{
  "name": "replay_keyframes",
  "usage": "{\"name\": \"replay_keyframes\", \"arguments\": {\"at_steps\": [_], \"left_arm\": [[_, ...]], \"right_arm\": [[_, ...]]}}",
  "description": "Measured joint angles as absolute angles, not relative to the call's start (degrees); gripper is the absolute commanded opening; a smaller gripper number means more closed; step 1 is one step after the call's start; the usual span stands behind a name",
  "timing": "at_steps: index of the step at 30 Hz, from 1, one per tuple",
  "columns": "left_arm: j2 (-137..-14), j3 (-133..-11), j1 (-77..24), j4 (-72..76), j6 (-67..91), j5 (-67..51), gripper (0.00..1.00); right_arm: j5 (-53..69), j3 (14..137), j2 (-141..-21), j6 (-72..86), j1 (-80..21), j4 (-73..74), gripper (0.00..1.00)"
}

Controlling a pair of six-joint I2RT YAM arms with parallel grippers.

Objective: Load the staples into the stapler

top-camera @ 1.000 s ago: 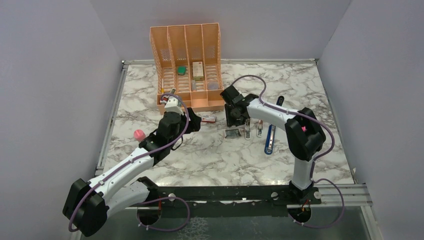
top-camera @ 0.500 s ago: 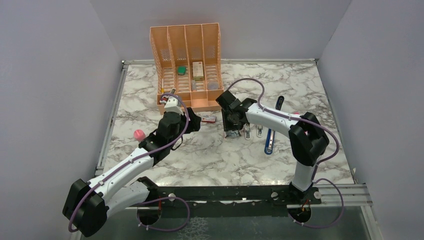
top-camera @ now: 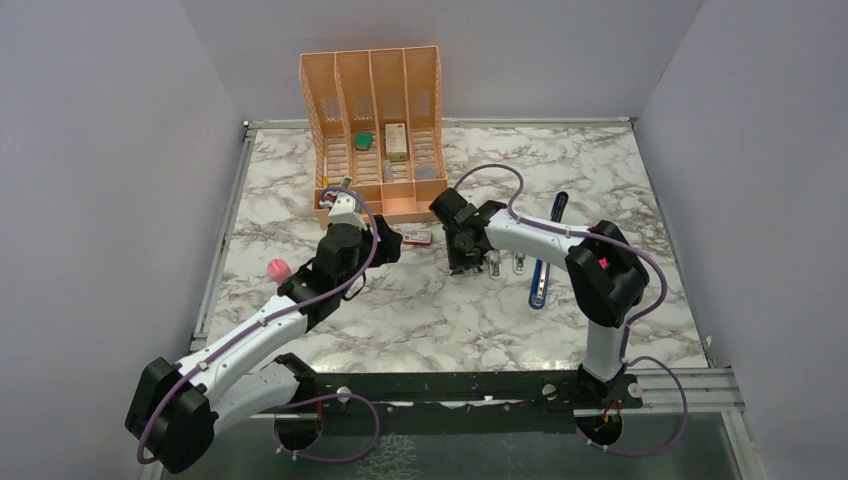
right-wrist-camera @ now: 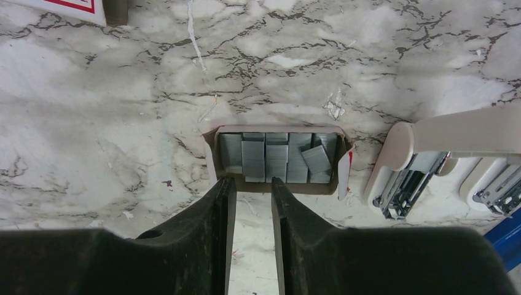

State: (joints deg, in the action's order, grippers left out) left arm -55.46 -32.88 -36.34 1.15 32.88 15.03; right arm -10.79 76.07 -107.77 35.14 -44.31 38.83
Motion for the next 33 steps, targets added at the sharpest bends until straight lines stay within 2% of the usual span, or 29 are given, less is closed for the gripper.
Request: {"name": "replay_keyframes", "arguments": {"at_steps": [7,14,21,33], "left_arm": [[-55.6,-32.9,-36.3,1.1,32.9,15.1,0.71],[-55.6,-32.9,-36.3,1.1,32.9,15.1,0.71],[-55.6,-32.9,-36.3,1.2,32.9,15.1,0.71],[-56.5,-32.9,-36.3,1.2,32.9,15.1,0.71]], "right_arm": [[-10.8,76.5,-110.1,35.2,-44.3,38.9,0.35],[-10.8,76.7,-110.1,35.6,-44.3,38.7,0.31],[-10.9,76.7,-110.1,35.6,-44.3,38.6,0.21],[-11.4,76.8,-110.0,35.6,-44.3,38.4,0.20]]}}
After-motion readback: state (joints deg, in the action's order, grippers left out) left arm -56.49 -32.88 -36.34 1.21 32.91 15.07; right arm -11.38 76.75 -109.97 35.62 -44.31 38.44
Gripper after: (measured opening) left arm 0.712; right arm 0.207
